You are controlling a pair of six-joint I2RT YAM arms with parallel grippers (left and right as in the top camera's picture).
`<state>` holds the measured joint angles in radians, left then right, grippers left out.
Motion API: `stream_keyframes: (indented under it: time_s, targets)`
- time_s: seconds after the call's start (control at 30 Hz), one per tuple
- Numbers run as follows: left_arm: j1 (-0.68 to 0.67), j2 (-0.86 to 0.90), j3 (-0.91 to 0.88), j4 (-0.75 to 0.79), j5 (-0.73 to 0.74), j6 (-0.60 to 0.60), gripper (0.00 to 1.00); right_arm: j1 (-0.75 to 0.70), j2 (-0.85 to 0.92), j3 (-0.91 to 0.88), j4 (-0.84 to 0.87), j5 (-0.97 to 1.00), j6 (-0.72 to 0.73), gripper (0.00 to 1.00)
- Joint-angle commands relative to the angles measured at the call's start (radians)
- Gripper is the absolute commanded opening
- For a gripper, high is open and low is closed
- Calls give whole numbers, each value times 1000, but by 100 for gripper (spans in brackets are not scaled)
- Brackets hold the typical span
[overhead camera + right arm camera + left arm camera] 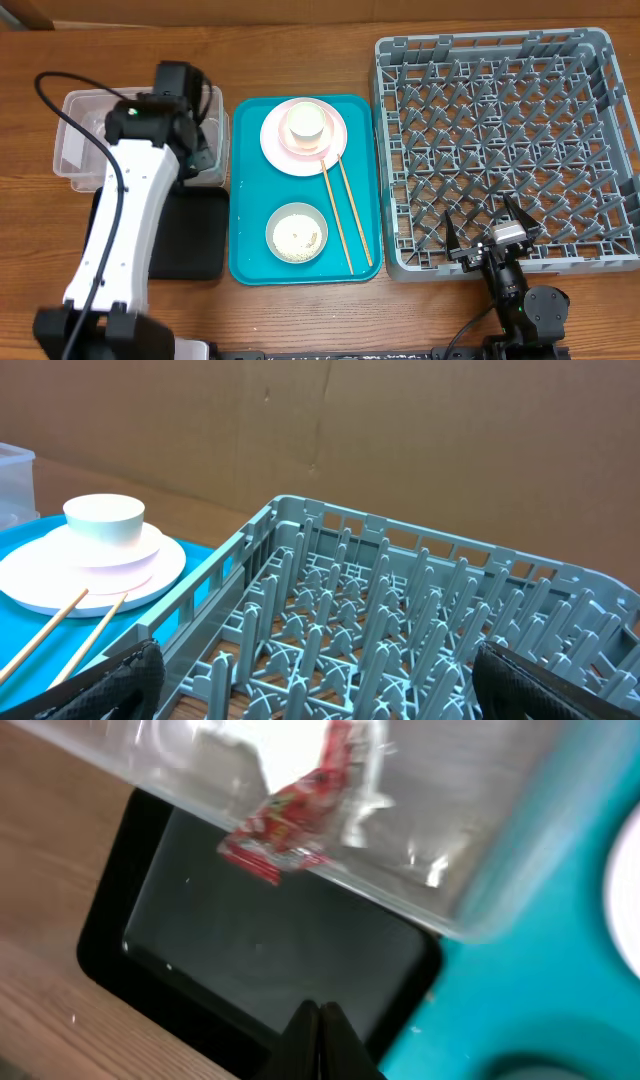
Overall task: Sort waste into correct bins and load items into the dishwasher
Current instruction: 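Move the wrapper with the left gripper into the clear bin and release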
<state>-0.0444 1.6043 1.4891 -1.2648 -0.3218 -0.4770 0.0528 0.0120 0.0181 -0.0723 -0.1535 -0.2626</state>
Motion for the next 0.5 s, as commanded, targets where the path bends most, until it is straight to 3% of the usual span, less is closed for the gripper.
stream_keyframes:
  time_s: [0.0,0.23,0.47]
  targets:
    - [73,89,-32,31,25,-28,4,-3,-9,-10,3,-5,4,100]
    - [156,230,-48,127,76,-16,5,-3,-9,-10,3,-5,4,100]
    - [220,245,-24,204,80,-17,4,-3,-9,-10,3,-5,4,100]
